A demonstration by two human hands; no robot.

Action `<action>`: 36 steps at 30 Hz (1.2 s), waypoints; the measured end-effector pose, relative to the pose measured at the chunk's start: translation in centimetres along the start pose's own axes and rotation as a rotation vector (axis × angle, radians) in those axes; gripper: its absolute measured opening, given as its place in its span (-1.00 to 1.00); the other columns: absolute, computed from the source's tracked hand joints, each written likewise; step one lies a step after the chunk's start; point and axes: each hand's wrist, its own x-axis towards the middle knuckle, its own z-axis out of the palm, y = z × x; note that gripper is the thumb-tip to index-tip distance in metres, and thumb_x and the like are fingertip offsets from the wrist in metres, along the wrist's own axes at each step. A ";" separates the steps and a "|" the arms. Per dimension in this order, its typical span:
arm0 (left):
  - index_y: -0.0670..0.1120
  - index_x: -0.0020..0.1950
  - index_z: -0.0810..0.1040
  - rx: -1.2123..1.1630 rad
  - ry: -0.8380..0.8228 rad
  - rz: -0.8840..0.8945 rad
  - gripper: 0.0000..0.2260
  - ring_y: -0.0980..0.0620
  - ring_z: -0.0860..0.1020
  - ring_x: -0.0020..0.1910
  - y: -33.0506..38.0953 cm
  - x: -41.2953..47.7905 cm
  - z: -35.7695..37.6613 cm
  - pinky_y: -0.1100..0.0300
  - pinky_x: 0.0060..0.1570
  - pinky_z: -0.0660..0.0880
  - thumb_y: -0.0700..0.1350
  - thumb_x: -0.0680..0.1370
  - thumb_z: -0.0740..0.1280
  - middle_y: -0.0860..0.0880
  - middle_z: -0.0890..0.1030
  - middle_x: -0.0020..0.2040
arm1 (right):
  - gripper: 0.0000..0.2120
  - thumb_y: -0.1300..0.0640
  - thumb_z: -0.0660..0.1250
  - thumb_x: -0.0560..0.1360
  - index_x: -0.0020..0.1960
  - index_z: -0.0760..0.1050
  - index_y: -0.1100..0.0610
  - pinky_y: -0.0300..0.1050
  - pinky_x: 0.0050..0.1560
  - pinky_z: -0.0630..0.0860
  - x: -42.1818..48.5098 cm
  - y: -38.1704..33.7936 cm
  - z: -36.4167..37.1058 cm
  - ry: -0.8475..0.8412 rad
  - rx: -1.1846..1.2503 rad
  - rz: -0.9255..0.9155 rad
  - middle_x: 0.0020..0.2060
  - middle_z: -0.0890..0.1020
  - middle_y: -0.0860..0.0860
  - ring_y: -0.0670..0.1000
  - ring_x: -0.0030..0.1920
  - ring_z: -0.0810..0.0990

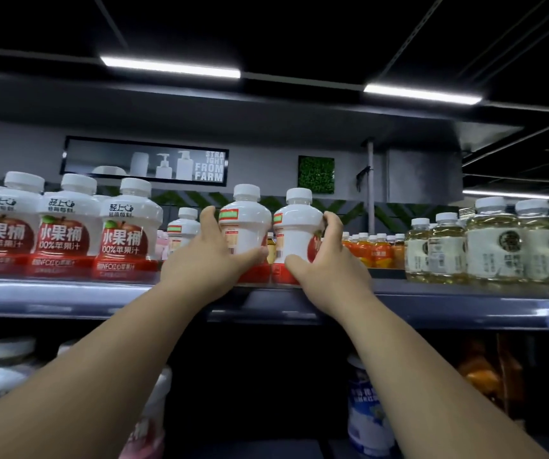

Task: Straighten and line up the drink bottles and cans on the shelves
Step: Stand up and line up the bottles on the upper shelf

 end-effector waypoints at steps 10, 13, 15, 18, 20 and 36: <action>0.05 0.49 -0.04 0.049 0.063 0.007 -0.15 -0.21 0.56 0.16 -0.3 -0.3 0.1 -0.04 0.01 0.43 0.43 0.41 0.27 -0.12 0.57 0.27 | -0.15 -0.31 0.28 0.46 0.52 -0.15 -0.12 0.11 0.22 0.47 -0.1 -0.1 -0.3 -0.024 0.045 0.004 0.30 0.50 0.02 0.13 0.19 0.54; 0.08 0.50 -0.06 0.037 0.062 0.016 -0.19 -0.20 0.57 0.14 -0.5 -0.3 0.0 -0.04 -0.01 0.41 0.38 0.44 0.25 -0.13 0.57 0.27 | -0.18 -0.22 0.28 0.49 0.54 -0.16 -0.13 0.08 0.12 0.50 -0.1 0.0 -0.7 -0.054 0.080 0.019 0.19 0.54 -0.01 0.10 0.09 0.55; 0.06 0.52 -0.05 0.031 0.062 0.026 -0.13 -0.20 0.54 0.21 -0.4 -0.4 -0.1 -0.05 0.04 0.41 0.44 0.41 0.27 -0.12 0.53 0.34 | -0.13 -0.32 0.36 0.43 0.51 -0.09 -0.10 0.01 0.09 0.47 -0.1 0.1 -0.7 -0.043 0.109 0.028 0.25 0.51 -0.03 0.10 0.16 0.55; -0.01 0.53 -0.04 0.037 0.077 0.017 -0.05 -0.20 0.53 0.26 -0.3 -0.6 -0.1 -0.05 0.07 0.42 0.46 0.38 0.30 -0.13 0.49 0.37 | -0.08 -0.46 0.38 0.32 0.44 0.01 -0.10 -0.04 0.02 0.42 -0.2 -0.1 -0.5 -0.015 0.095 0.010 0.31 0.49 -0.05 0.08 0.22 0.54; -0.02 0.53 -0.03 0.004 0.093 0.008 -0.11 -0.19 0.55 0.19 -0.4 -0.6 -0.1 -0.03 0.03 0.42 0.37 0.42 0.32 -0.13 0.54 0.31 | -0.08 -0.45 0.37 0.33 0.45 -0.02 -0.10 -0.02 0.04 0.44 -0.3 -0.2 -0.4 -0.017 0.077 0.001 0.31 0.48 -0.04 0.08 0.21 0.54; 0.09 0.54 -0.12 -0.008 0.056 -0.002 -0.02 -0.18 0.53 0.25 -0.6 -0.7 -0.5 -0.08 0.17 0.47 0.43 0.36 0.36 -0.09 0.48 0.38 | -0.02 -0.47 0.34 0.34 0.52 -0.10 -0.14 0.02 0.13 0.48 -0.3 0.1 -0.2 -0.030 0.030 -0.063 0.38 0.49 -0.06 0.08 0.27 0.54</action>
